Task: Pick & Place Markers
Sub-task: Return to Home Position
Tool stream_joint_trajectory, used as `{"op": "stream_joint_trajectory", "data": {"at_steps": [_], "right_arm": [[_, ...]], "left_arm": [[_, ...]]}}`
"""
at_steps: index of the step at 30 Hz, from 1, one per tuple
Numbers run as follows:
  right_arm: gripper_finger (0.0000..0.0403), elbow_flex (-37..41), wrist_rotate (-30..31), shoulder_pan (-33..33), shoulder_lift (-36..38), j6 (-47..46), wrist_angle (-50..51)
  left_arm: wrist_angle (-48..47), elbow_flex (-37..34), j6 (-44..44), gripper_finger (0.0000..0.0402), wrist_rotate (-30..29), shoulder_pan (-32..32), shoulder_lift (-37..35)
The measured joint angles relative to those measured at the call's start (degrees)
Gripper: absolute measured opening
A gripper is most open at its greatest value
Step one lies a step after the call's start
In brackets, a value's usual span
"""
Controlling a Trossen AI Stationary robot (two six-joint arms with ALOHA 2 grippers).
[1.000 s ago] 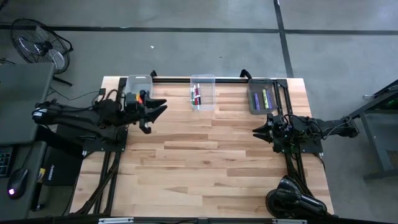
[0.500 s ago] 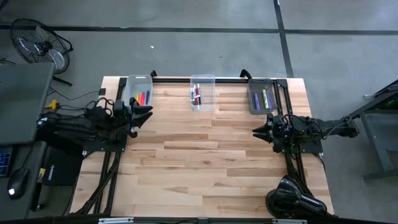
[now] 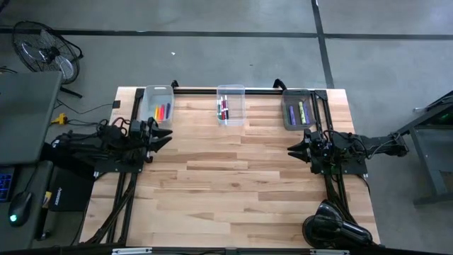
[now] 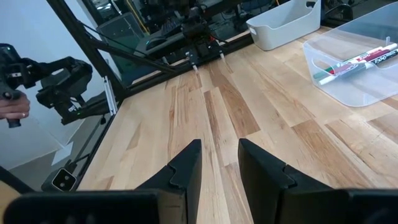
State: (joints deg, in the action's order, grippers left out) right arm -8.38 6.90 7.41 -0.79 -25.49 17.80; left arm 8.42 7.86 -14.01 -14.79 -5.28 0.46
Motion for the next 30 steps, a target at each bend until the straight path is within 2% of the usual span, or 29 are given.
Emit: {"op": "stream_joint_trajectory", "data": {"at_steps": [8,11,16,22,30], "right_arm": [[0.0094,0.0,0.0,0.0,0.0,0.0,0.2],[0.0094,0.0,0.0,0.0,0.0,0.0,0.2],[0.0094,0.0,0.0,0.0,0.0,0.0,0.2],[0.0094,0.0,0.0,0.0,0.0,0.0,0.4],[0.0094,0.0,0.0,0.0,0.0,0.0,0.4]], "left_arm": [[-2.0,-2.7,-1.3,0.0136,4.3,0.0,-0.1],[-2.4,-5.9,-3.3,0.0136,4.4,0.0,-0.1],[-4.6,-7.0,-5.3,0.0136,3.8,0.0,0.0],[-6.4,-7.0,-1.1,0.0136,5.9,0.0,1.6],[-7.0,-6.8,0.7,0.0136,4.9,0.0,5.8]]}}
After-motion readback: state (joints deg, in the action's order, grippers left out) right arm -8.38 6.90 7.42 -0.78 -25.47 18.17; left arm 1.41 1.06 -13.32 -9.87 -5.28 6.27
